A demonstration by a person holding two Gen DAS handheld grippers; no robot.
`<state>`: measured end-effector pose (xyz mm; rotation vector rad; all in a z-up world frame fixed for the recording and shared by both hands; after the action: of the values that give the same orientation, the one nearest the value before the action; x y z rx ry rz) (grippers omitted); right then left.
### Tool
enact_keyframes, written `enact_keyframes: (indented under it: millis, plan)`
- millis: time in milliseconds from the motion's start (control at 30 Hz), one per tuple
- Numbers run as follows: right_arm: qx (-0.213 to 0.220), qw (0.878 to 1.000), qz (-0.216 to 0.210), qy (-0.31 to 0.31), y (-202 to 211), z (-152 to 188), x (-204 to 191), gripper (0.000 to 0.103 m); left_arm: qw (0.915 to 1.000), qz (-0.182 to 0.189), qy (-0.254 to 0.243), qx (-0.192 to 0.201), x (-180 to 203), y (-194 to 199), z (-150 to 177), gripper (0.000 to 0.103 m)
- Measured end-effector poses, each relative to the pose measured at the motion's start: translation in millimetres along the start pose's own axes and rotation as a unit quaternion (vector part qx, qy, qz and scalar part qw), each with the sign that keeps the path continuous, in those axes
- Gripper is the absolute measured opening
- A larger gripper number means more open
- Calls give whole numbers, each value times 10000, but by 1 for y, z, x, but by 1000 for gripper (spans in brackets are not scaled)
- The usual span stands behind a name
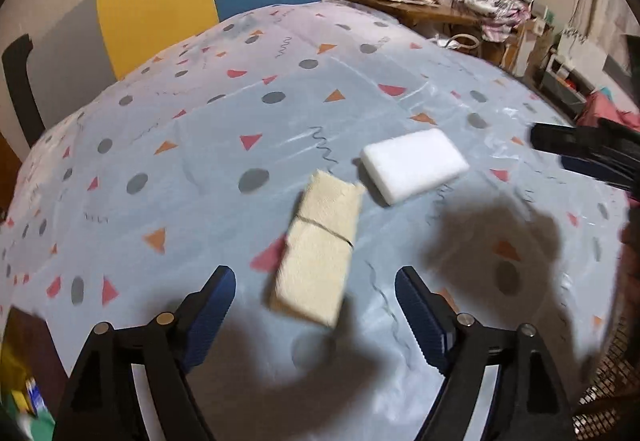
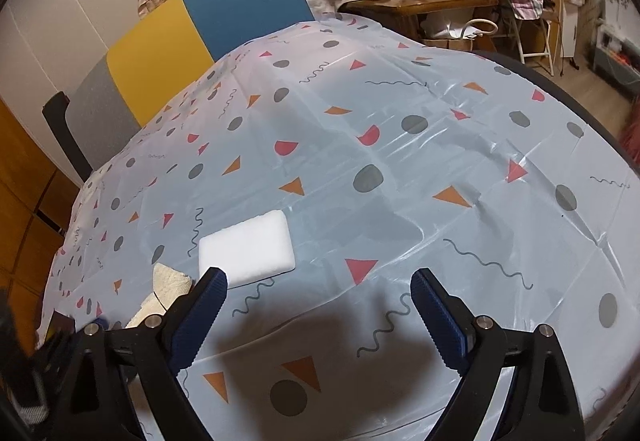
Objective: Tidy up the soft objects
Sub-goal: 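Move the left tool to the beige mesh loofah and grasp it, then grasp the white sponge with the right tool while the left tool holds the loofah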
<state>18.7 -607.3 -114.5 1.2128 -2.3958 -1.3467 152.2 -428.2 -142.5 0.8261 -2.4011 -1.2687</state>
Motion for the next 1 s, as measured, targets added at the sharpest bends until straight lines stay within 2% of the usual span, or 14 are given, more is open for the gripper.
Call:
enact_keyframes:
  millis: [133, 200, 233, 267, 300, 333, 433, 567, 667, 700, 800, 1000]
  plan:
    - [-50, 10000, -59, 19, -3, 0, -3, 94, 9996, -38, -120, -244, 2, -30, -8, 85]
    - [-64, 10000, -62, 38, -3, 1, -4, 94, 9992, -174, -176, -308, 1, -41, -9, 83]
    - [-72, 9999, -74, 42, -4, 1, -5, 94, 9993, -155, -124, -328, 1, -46, -9, 78]
    - [-73, 9999, -83, 48, -4, 0, -5, 94, 9993, -120, -107, -340, 0, -48, -8, 56]
    - [-68, 9999, -75, 55, -4, 0, -5, 94, 9991, -154, -82, -380, 0, -51, -7, 46]
    - [-66, 9999, -61, 58, -4, 0, -4, 94, 9991, -172, -1, -378, -2, -50, -5, 47]
    - [-95, 9999, -75, 54, -5, 1, -4, 94, 9994, 76, 145, -290, 0, -40, 1, 46]
    - [-155, 9998, -44, 136, -8, 3, -6, 94, 9983, 186, 532, -136, -4, -12, 21, 46]
    - [-363, 9986, -84, 362, -15, 13, -16, 94, 9967, 250, 774, -25, -6, 9, 39, 46]
    - [-394, 9982, -82, 453, -16, 15, -19, 98, 9961, 254, 850, 26, -7, 17, 47, 46]
    - [-487, 9958, -241, 742, -22, 21, -36, 103, 9947, 339, 967, 109, -8, 36, 65, 46]
    - [-628, 9913, -64, 1155, -46, 14, -62, 103, 9931, 468, 1062, 195, -11, 63, 92, 46]
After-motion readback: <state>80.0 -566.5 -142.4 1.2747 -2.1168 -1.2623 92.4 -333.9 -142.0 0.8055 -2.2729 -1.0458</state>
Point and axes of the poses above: each gripper's, at about its wrist camera, not at the fingertips, and y roughly against the way its jaws point, x to its right, z to its underside, the point moved 9 cm from there along -y, roughly the way its jaws point, and after that the axes turned 5 degrees about y, right-handed, at the moved point
